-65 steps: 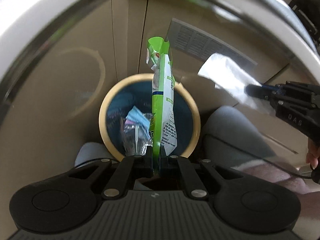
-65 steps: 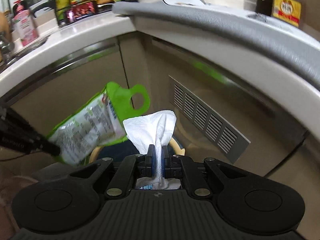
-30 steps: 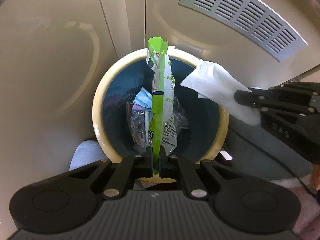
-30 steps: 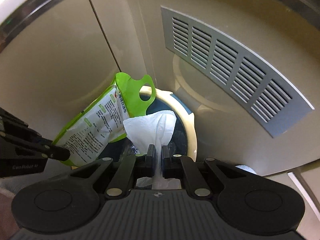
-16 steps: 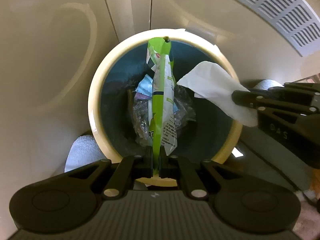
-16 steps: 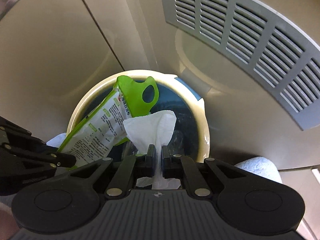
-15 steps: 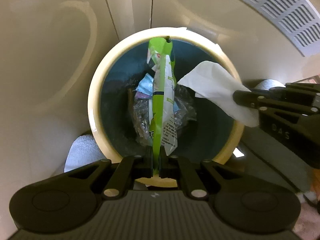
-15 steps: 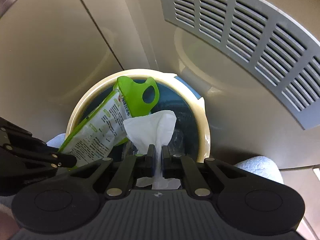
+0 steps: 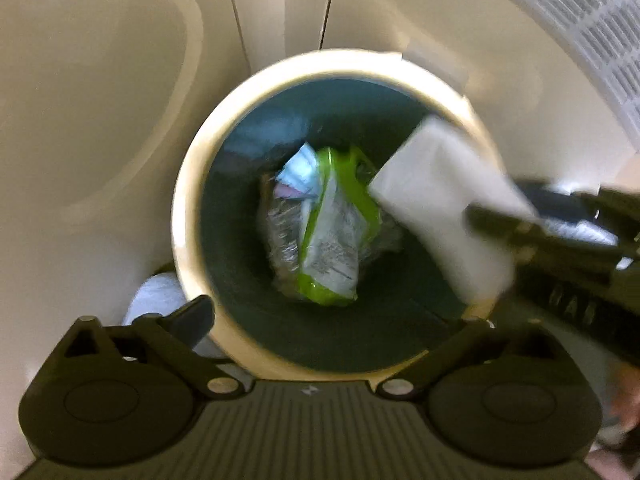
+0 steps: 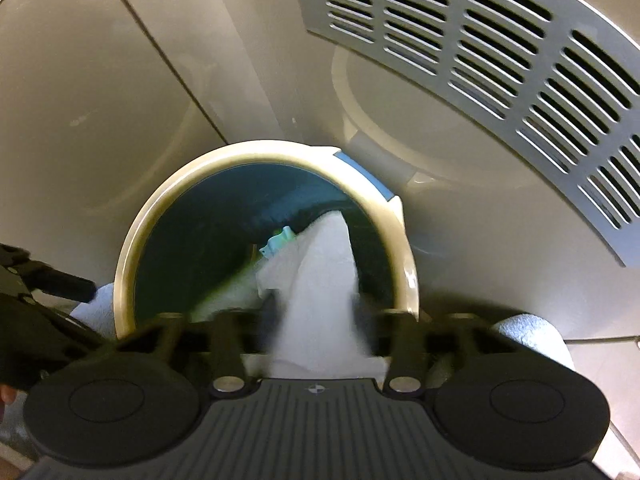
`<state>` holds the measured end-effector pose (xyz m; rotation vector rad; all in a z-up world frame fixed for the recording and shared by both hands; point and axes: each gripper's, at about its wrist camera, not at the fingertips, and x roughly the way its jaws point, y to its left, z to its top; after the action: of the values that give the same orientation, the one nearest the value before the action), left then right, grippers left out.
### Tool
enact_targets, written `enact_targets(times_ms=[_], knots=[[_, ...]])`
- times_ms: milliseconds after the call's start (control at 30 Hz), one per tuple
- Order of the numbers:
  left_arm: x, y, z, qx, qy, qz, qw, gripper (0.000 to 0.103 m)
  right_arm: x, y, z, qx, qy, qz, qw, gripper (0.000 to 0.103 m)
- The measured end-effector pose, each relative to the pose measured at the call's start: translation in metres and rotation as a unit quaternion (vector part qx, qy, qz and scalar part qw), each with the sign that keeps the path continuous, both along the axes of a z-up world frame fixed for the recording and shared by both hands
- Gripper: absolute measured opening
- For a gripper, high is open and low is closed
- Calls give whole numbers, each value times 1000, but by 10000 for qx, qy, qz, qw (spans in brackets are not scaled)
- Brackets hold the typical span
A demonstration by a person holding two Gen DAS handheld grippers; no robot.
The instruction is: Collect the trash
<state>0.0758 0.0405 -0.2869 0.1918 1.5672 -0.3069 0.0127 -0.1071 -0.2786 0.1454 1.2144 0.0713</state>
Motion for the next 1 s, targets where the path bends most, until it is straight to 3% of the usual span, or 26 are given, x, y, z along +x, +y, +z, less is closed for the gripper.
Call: enact_targets(times_ms=[133,500,833,1000], knots=[[-3,5,9,31,9,14,10000,103,-7,-5,13,28,-34,17,10000,75],[-46,10,81,-53,-892,-293,9956,103,-49,-14,89,153,-783,228,9966,83],[-97,13,133,-141,-1805,-275,9831,103,-104,-4,144,41,-1671,458,9849,90],[-111,19,154,-215,-2233,-204,9743,103,-121,-2,153,0,-1915,533,9800,94]])
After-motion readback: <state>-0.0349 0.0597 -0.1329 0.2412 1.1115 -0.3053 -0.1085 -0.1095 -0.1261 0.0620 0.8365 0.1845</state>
